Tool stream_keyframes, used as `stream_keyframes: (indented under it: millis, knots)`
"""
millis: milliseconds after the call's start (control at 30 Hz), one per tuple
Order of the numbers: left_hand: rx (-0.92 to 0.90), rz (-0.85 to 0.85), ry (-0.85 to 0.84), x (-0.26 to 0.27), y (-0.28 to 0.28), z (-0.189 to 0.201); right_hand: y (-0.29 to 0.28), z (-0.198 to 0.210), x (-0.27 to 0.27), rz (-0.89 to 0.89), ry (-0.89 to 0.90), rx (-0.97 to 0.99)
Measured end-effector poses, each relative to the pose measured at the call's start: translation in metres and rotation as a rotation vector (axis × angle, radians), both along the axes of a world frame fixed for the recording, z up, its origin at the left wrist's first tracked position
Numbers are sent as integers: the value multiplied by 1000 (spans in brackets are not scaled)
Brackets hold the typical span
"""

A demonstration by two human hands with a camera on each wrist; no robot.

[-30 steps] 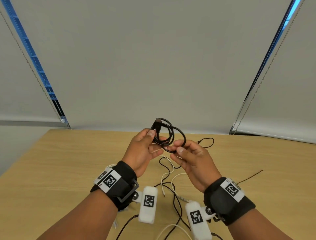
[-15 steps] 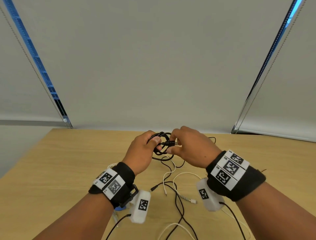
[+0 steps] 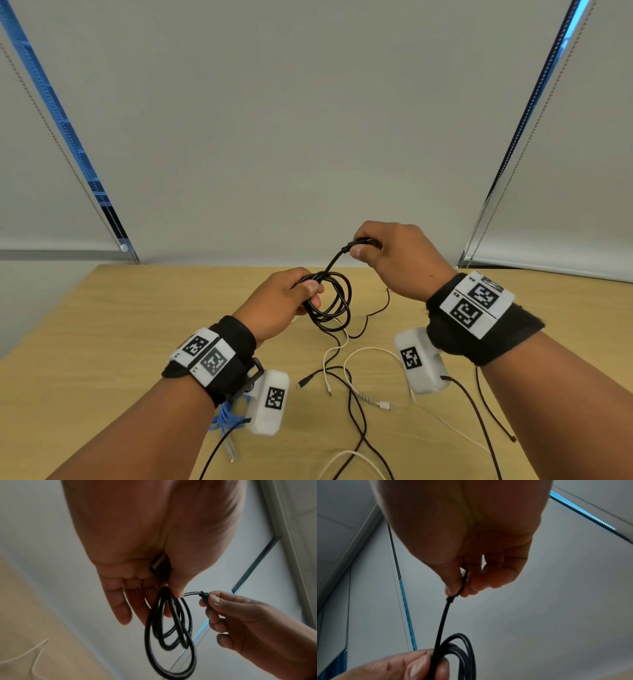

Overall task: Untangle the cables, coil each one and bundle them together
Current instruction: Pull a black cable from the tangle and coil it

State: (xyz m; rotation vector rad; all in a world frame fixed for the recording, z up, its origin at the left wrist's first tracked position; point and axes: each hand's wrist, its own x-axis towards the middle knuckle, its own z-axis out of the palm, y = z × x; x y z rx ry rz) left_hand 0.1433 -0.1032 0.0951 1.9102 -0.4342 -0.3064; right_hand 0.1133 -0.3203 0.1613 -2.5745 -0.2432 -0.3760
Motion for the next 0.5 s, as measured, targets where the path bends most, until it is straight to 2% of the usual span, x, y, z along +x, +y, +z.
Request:
stream_keyframes:
  millis: [200, 400, 500]
  knots:
    - [-68, -25, 75, -3, 3, -3, -14, 13, -4, -71, -3, 184]
    - [-206, 11, 149, -9, 12, -10, -15, -11, -9, -50, 186, -2]
    - [-340, -17, 218, -14, 11, -13, -5, -34, -13, 36, 282, 41]
